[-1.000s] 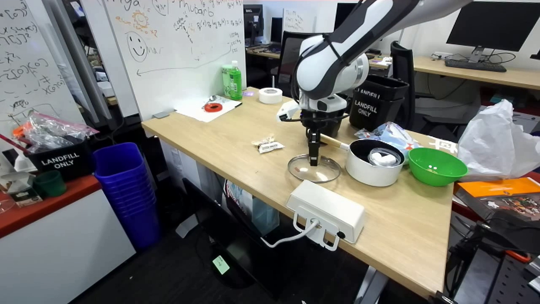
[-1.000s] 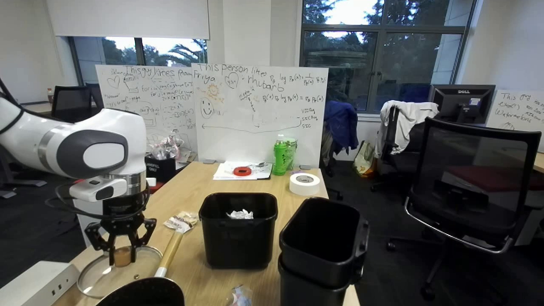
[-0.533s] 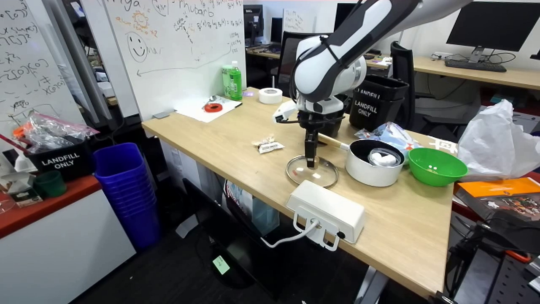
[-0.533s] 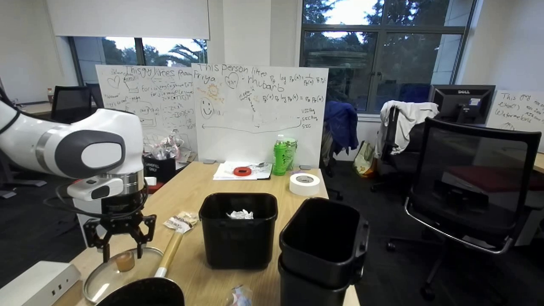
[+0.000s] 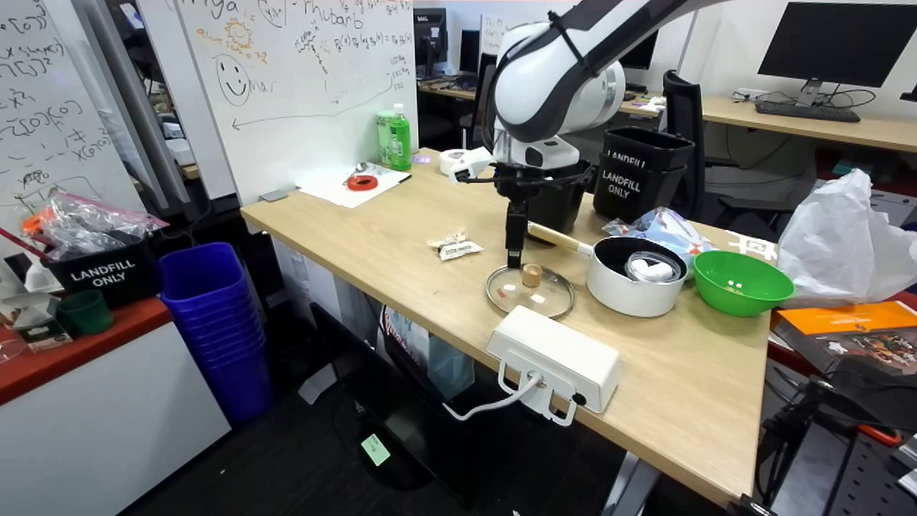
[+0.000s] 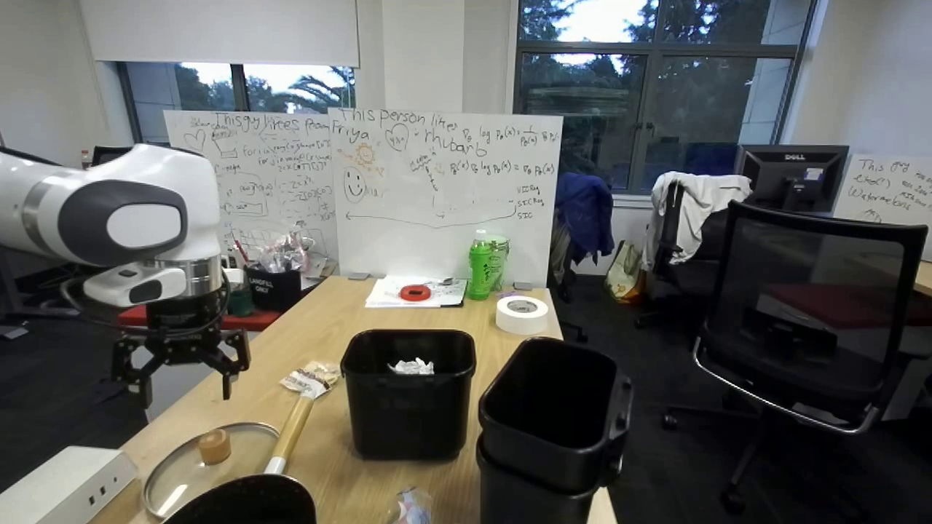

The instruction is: Uncover the white pot

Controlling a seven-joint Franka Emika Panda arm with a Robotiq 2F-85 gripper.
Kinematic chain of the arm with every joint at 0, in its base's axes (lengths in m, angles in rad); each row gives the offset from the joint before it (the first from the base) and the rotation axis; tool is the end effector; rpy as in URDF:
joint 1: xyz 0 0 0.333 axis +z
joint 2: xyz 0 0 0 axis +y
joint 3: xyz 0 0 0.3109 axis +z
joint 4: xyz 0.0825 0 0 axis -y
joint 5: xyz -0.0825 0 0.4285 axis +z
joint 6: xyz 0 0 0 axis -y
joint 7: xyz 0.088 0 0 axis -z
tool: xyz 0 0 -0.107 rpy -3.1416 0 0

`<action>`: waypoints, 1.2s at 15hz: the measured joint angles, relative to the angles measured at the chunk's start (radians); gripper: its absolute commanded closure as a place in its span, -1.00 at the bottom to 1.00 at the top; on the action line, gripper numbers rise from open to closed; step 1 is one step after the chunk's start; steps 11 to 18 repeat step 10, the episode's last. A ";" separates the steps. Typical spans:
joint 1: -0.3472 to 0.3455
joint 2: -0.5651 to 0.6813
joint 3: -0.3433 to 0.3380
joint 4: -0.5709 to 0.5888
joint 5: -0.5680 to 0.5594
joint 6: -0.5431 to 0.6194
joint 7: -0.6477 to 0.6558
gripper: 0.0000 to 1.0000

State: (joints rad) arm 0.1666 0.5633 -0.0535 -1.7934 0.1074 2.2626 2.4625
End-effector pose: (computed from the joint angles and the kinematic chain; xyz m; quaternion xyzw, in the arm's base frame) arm 0.6699 0.0805 0.1927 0.3549 -0.9334 -0.0372 0.0373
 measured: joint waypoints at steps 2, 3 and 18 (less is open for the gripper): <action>0.000 -0.060 0.021 -0.029 0.000 -0.028 -0.034 -1.00; 0.000 -0.094 0.029 -0.047 0.000 -0.057 -0.060 -1.00; -0.003 -0.149 0.035 -0.098 0.000 -0.087 -0.097 -1.00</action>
